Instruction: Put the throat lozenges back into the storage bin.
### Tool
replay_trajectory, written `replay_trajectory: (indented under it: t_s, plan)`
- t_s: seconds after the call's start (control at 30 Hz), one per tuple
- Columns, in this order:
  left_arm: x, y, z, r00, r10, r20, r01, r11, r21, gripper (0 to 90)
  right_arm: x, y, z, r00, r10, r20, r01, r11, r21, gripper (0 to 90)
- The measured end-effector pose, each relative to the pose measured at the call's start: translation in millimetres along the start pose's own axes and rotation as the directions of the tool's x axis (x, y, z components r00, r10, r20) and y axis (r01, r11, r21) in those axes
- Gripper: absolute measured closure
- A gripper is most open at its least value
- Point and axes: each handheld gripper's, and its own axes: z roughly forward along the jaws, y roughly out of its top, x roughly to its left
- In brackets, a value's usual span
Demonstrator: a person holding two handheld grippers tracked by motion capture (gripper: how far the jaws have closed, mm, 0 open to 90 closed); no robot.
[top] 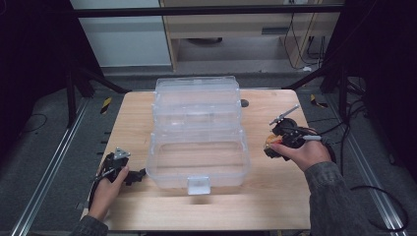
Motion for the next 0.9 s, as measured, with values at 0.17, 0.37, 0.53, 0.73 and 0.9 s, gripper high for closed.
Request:
replay_trajectory:
  t_s: [0.17,0.37,0.53,0.73,0.9]
  plan:
    - [0.0,0.0,0.0,1.0000,0.000,0.001,0.000,1.0000,0.000,0.0,2.9,8.0,-6.5,1.0000,-0.008,0.002,0.008,1.000,-0.008,20.9]
    - [0.1,-0.1,0.0,1.0000,0.001,0.001,-0.001,1.0000,-0.001,0.0,6.3,16.7,-11.8,0.9997,-0.024,0.001,0.024,1.000,-0.016,21.0]
    - [0.0,-0.2,0.1,1.0000,0.000,0.001,0.000,1.0000,-0.003,0.0,9.0,22.1,-14.1,0.9996,-0.030,-0.003,0.030,0.999,-0.025,21.0]
    - [0.1,-0.2,0.1,1.0000,0.000,0.001,0.000,1.0000,-0.003,0.0,11.8,27.1,-19.0,0.9990,-0.043,-0.005,0.043,0.998,-0.036,21.0]
    - [0.1,-0.3,0.1,1.0000,0.001,0.001,-0.001,1.0000,-0.004,0.0,15.5,31.7,-23.0,0.9987,-0.051,-0.004,0.051,0.998,-0.042,21.0]
